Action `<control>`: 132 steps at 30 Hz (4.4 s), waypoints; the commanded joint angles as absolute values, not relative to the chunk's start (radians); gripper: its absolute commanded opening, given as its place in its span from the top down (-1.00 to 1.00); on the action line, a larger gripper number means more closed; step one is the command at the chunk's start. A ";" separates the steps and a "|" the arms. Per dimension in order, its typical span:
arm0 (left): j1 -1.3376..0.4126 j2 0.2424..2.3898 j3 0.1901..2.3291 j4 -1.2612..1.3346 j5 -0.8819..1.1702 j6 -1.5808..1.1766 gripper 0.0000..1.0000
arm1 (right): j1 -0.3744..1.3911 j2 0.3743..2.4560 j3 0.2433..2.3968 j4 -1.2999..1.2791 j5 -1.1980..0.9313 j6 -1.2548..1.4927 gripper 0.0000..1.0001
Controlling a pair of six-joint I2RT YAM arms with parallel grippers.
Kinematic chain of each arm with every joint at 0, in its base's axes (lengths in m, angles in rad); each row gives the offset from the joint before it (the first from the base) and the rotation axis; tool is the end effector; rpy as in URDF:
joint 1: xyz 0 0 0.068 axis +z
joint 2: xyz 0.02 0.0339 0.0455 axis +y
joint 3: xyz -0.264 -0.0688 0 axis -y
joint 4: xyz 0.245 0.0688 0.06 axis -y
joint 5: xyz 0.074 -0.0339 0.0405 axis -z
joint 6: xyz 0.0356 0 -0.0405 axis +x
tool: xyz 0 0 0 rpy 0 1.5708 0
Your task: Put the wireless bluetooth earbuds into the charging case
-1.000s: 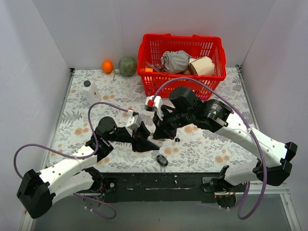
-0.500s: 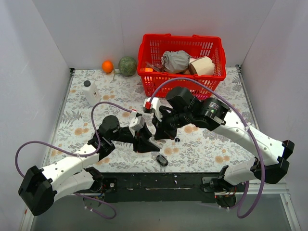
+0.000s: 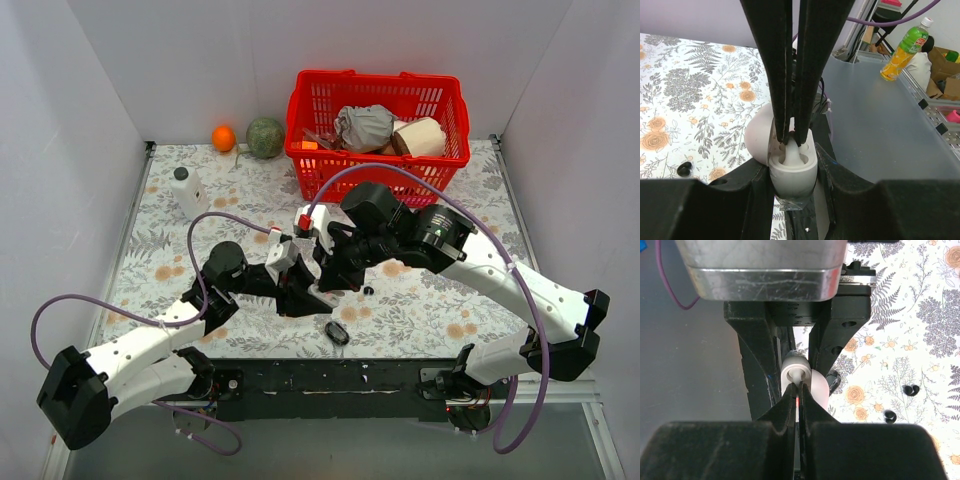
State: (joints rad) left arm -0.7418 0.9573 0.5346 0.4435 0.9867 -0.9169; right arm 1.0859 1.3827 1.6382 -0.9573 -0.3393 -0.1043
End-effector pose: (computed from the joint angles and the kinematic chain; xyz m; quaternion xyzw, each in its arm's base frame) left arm 0.1345 -0.1636 0.2855 0.2832 0.6435 -0.6878 0.1806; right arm 0.1175 0.2485 0.4234 -0.5601 0.7005 0.3306 0.2937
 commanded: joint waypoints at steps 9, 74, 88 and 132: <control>-0.746 0.927 0.517 0.592 0.914 -0.957 1.00 | 1.120 1.373 1.652 -0.888 -0.313 -0.063 0.87; -0.747 0.888 0.517 0.441 0.477 -0.983 1.00 | 0.976 1.132 1.410 -0.613 0.183 0.161 0.97; -0.477 1.425 0.676 0.199 0.344 -1.236 1.00 | 0.922 0.965 0.974 -0.407 0.143 0.304 0.88; -0.391 1.029 0.569 -0.117 0.342 -1.440 -0.96 | 0.919 0.876 0.755 -0.281 0.261 0.368 -0.09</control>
State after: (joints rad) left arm -0.3702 1.0313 0.6106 -0.1860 0.0566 -1.4033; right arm 0.9230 0.8951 0.7612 -0.3534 0.2226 0.3363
